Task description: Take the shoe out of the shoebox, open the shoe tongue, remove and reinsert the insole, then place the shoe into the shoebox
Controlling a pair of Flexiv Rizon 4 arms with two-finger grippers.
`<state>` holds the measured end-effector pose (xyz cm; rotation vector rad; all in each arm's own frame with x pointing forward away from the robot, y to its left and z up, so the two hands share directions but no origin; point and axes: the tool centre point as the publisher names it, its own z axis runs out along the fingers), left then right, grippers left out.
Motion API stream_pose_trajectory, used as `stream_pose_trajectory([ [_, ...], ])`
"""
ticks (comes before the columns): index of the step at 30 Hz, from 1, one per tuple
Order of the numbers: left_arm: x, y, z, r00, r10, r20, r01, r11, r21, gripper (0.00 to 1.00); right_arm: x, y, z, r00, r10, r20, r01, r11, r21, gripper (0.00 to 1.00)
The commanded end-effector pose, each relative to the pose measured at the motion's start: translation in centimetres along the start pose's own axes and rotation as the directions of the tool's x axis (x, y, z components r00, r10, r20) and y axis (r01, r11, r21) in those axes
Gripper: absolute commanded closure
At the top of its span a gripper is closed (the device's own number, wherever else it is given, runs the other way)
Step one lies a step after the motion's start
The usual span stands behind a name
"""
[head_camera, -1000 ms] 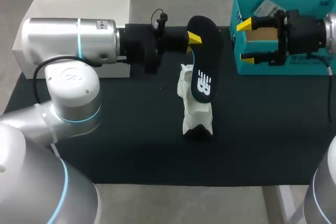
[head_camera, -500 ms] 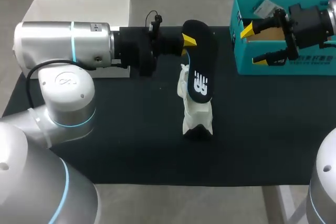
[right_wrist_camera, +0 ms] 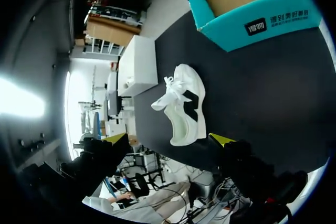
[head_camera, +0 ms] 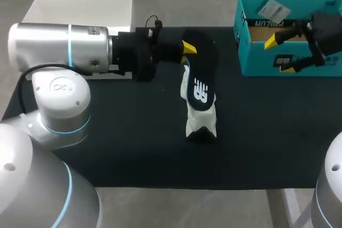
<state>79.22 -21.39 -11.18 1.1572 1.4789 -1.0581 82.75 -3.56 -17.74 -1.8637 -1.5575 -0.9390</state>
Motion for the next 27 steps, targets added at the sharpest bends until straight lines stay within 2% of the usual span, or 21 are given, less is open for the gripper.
stream_pose_trajectory([
  [1,0.2,-0.5,-0.8,1.000,-0.004,-0.007,0.004,1.000,-0.003,1.00,-0.9,-0.9,-3.7,1.000,-0.015,0.022,0.016,0.998,-0.054,0.00],
  [6,0.3,-0.5,-0.9,1.000,-0.010,-0.011,0.010,1.000,-0.005,1.00,-1.3,-0.2,-5.6,0.997,-0.037,0.064,0.041,0.997,-0.066,0.00],
  [11,0.3,-0.5,-1.0,0.999,-0.035,0.000,0.035,0.999,-0.019,1.00,-1.3,-0.4,-6.7,0.998,-0.058,0.027,0.059,0.997,-0.044,0.00],
  [17,0.2,-0.4,-0.9,0.999,-0.041,0.003,0.041,0.999,-0.024,1.00,-1.0,-1.7,-6.5,0.996,-0.091,-0.006,0.090,0.996,-0.021,0.00],
  [22,0.1,-0.3,-0.9,0.999,-0.043,-0.009,0.043,0.999,-0.021,1.00,-0.3,-2.3,-6.6,0.990,-0.137,0.034,0.137,0.991,-0.010,0.00],
  [27,0.3,-0.5,-0.9,0.999,-0.046,-0.020,0.046,0.999,-0.014,1.00,-0.5,-2.0,-7.3,0.987,-0.141,0.077,0.143,0.990,-0.022,0.00],
])
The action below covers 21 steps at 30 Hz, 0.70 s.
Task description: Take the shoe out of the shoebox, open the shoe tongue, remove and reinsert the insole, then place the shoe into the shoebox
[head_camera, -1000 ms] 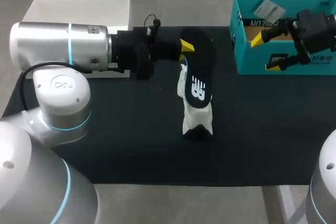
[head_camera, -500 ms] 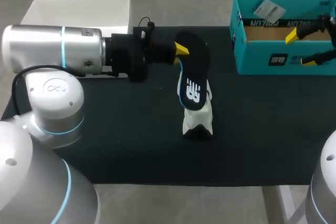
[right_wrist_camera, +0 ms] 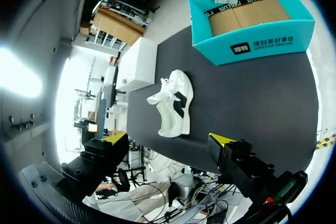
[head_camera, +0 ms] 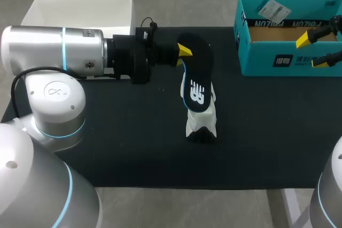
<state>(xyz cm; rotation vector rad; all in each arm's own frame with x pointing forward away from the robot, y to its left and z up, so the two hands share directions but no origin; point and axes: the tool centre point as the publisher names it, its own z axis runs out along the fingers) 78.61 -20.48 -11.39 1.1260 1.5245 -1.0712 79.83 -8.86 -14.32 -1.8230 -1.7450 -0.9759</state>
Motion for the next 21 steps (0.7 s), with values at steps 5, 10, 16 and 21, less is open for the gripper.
stream_pose_trajectory([
  [5,0.00,-0.40,0.08,1.000,-0.014,-0.012,0.014,1.000,0.007,1.00,0.27,0.18,-1.19,0.999,-0.003,0.044,0.004,1.000,-0.009,0.00],
  [10,0.07,-0.51,0.07,1.000,-0.021,-0.017,0.021,1.000,0.004,1.00,0.27,0.24,-1.27,0.999,-0.002,0.042,0.002,1.000,0.004,0.00],
  [16,0.07,-0.51,0.07,1.000,-0.021,-0.017,0.021,1.000,0.004,1.00,0.27,0.24,-1.27,0.999,-0.002,0.042,0.002,1.000,0.004,0.00],
  [21,0.07,-0.51,0.07,1.000,-0.021,-0.017,0.021,1.000,0.004,1.00,0.27,0.24,-1.27,0.999,-0.002,0.042,0.002,1.000,0.004,0.00],
])
